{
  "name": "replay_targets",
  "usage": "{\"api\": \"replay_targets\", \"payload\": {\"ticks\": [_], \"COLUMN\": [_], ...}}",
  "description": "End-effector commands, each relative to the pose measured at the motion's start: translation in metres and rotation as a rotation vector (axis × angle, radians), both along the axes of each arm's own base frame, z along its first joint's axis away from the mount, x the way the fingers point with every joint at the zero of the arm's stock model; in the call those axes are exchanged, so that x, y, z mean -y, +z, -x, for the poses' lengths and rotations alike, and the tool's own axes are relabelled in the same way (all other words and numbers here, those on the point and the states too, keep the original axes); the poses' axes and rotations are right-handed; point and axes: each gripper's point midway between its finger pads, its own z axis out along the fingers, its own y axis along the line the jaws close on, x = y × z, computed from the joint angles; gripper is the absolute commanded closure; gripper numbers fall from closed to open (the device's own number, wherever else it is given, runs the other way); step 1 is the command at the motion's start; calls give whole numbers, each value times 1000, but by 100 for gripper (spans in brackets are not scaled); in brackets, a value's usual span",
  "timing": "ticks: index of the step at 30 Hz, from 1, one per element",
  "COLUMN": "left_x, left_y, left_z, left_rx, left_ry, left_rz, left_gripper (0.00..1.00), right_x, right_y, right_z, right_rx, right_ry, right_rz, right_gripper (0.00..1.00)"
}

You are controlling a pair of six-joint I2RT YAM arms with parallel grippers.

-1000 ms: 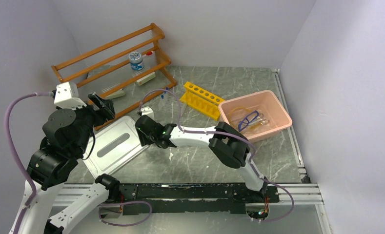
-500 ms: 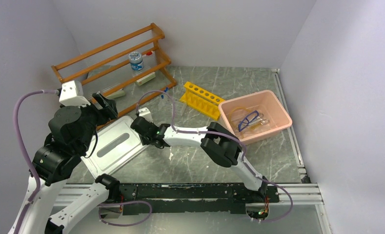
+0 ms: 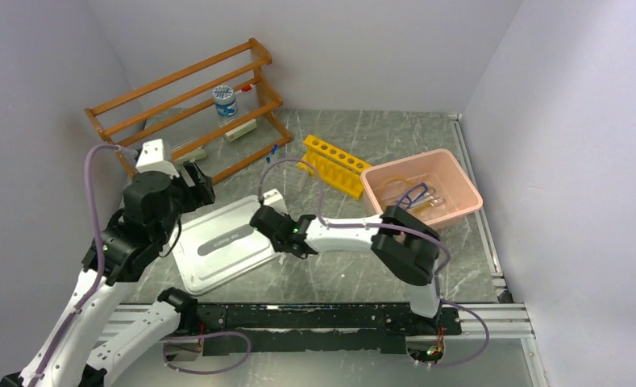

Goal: Organize the chemistry lab equipment

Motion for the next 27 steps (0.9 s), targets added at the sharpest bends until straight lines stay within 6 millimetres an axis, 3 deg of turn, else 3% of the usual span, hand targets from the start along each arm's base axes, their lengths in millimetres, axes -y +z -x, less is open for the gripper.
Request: {"api": "replay_targets", "payload": {"ticks": [1, 5, 10, 13, 16, 22, 27], "left_x": [23, 44, 58, 57, 55, 63, 64], "left_y": [-28, -73, -146, -180, -205, -231, -250], "left_z": [-9, -13, -11, -6, 1, 7, 11], "left_rx": [-52, -160, -353, -465, -556, -634, -678], "left_ry": [-61, -118, -142, -128, -112, -122, -122], "left_rz": [72, 114, 103, 72, 50, 80, 77], "left_gripper": [18, 17, 17, 16, 16, 15, 19], "right_x": [83, 138, 187, 190, 179, 167, 180], "right_y": [-24, -18, -1, 8, 13, 16, 12], "right_z": [32, 41, 25, 14, 9, -3, -16], "right_rx": [-87, -88, -31, -23, -23, -31, -36], "right_ry": [-18, -116, -262, -291, -252, -246, -330], "right_rz": [198, 240, 244, 181, 124, 102, 116], "right_gripper": [85, 86, 86, 80, 69, 65, 65]}}
